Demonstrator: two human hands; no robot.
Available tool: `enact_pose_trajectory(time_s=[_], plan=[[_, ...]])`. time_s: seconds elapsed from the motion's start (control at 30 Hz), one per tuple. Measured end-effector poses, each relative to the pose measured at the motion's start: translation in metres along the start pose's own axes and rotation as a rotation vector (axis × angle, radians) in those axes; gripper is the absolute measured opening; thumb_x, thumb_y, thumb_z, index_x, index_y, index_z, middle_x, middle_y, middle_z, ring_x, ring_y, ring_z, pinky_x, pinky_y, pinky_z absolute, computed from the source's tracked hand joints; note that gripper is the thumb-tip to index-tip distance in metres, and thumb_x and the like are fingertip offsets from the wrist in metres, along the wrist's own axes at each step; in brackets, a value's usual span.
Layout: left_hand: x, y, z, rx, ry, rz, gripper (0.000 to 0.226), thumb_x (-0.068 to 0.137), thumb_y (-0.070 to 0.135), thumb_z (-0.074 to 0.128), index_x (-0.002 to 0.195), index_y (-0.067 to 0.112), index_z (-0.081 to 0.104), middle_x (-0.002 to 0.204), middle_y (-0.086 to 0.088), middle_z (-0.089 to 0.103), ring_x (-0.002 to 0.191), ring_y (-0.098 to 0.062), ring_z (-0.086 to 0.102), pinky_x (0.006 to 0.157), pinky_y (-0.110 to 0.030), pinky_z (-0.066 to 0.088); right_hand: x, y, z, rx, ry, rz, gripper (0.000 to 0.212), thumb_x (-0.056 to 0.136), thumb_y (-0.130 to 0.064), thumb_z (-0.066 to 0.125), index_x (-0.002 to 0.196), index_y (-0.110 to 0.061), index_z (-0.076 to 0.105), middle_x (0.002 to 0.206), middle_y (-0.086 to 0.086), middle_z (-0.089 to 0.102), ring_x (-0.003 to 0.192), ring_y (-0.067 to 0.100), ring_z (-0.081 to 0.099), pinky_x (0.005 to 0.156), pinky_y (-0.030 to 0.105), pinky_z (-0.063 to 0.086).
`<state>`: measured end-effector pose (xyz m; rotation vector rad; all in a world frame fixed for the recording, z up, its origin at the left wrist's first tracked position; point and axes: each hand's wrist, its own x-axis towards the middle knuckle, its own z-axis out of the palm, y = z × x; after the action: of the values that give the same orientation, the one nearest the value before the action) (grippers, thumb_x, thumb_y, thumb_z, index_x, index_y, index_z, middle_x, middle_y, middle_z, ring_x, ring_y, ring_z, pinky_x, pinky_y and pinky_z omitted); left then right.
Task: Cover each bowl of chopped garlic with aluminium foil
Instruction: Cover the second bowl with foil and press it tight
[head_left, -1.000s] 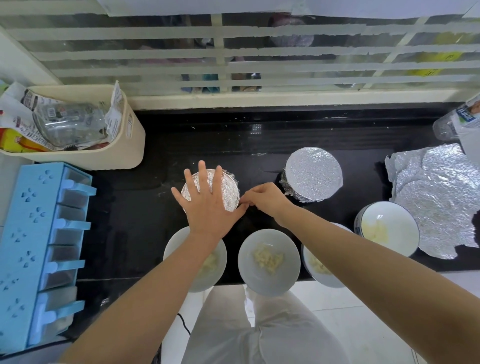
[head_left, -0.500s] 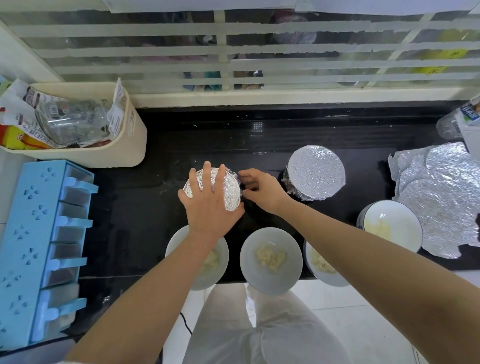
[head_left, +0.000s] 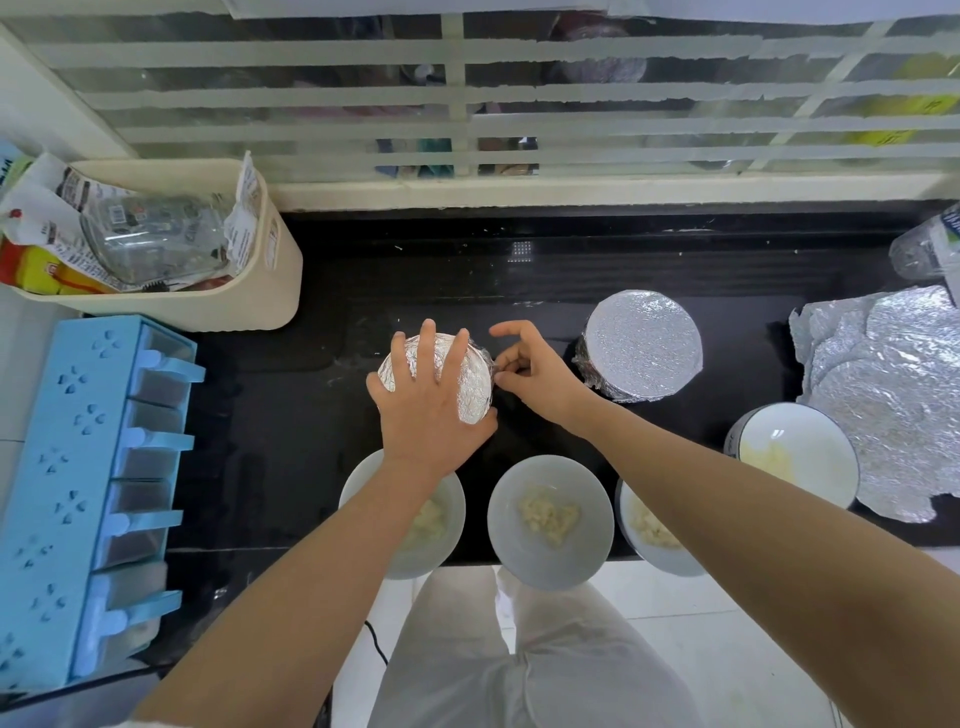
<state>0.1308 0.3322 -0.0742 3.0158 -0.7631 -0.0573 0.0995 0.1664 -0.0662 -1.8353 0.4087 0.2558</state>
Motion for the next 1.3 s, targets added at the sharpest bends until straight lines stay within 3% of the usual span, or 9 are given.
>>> enact_pose_trajectory(time_s=[0.13,0.23,0.37,0.73,0.93,1.1,1.2,1.3], plan=[[0.0,0.0,0.0,0.005,-0.002,0.009,0.085,0.073,0.073,0.04,0.149,0.035,0.032,0.159,-0.01,0.025,0.142,-0.041,0.028,0.095,-0.061,0.036,0.002,0.002,0.0,-0.039,-0.029,-0.043,0.036,0.088,0.0,0.06,0.114,-0.023,0.053,0.088,0.004,0.06,0.081,0.012,0.055,0.079,0.023,0.046],[0.0,0.0,0.001,0.008,-0.003,0.007,0.085,0.073,0.073,0.041,0.149,0.035,0.031,0.159,-0.01,0.025,0.142,-0.041,0.027,0.096,-0.061,0.036,0.004,0.003,0.001,-0.069,0.012,-0.046,0.022,0.086,-0.005,0.065,0.103,-0.019,0.063,0.088,0.007,0.065,0.076,0.011,0.056,0.075,0.024,0.047],[0.001,0.0,0.001,0.005,-0.008,0.005,0.086,0.073,0.073,0.042,0.15,0.035,0.03,0.16,-0.01,0.023,0.142,-0.041,0.026,0.097,-0.061,0.035,0.004,0.001,0.0,-0.163,0.085,-0.06,0.012,0.084,-0.009,0.069,0.093,-0.017,0.069,0.084,0.0,0.07,0.073,0.009,0.06,0.075,0.026,0.052],[0.001,0.0,0.001,0.006,-0.007,0.01,0.086,0.073,0.073,0.038,0.149,0.035,0.03,0.159,-0.009,0.024,0.142,-0.041,0.026,0.096,-0.061,0.036,-0.001,-0.01,0.011,-0.522,0.245,-0.094,0.004,0.08,-0.019,0.066,0.077,-0.021,0.069,0.076,-0.006,0.066,0.076,0.013,0.057,0.065,0.032,0.05],[0.001,0.0,0.001,-0.004,0.008,0.017,0.085,0.074,0.073,0.034,0.149,0.034,0.032,0.159,-0.01,0.025,0.141,-0.042,0.027,0.095,-0.06,0.035,-0.007,-0.009,0.012,-0.324,0.229,-0.057,0.016,0.078,-0.009,0.065,0.08,-0.018,0.078,0.073,-0.003,0.071,0.066,0.013,0.062,0.062,0.03,0.052],[0.002,-0.001,0.003,-0.002,0.013,0.023,0.085,0.074,0.074,0.041,0.149,0.034,0.032,0.158,-0.01,0.027,0.141,-0.042,0.027,0.095,-0.061,0.035,-0.02,-0.011,0.018,-0.068,0.252,0.076,0.02,0.083,-0.01,0.064,0.095,-0.017,0.079,0.086,-0.002,0.076,0.074,0.007,0.067,0.071,0.022,0.053],[0.002,-0.001,0.004,0.001,0.01,0.035,0.085,0.074,0.074,0.042,0.149,0.034,0.032,0.158,-0.009,0.027,0.14,-0.041,0.028,0.095,-0.061,0.035,-0.018,-0.01,0.021,0.073,0.265,0.173,0.019,0.079,-0.015,0.067,0.094,-0.017,0.079,0.085,-0.003,0.076,0.081,0.009,0.07,0.08,0.029,0.057],[0.002,-0.002,0.003,0.0,0.01,0.037,0.085,0.074,0.073,0.045,0.148,0.034,0.034,0.157,-0.009,0.028,0.139,-0.041,0.029,0.094,-0.061,0.036,-0.017,-0.012,0.022,0.32,0.289,0.311,0.025,0.077,-0.007,0.07,0.102,-0.007,0.074,0.086,0.008,0.075,0.077,0.02,0.071,0.081,0.036,0.06]])
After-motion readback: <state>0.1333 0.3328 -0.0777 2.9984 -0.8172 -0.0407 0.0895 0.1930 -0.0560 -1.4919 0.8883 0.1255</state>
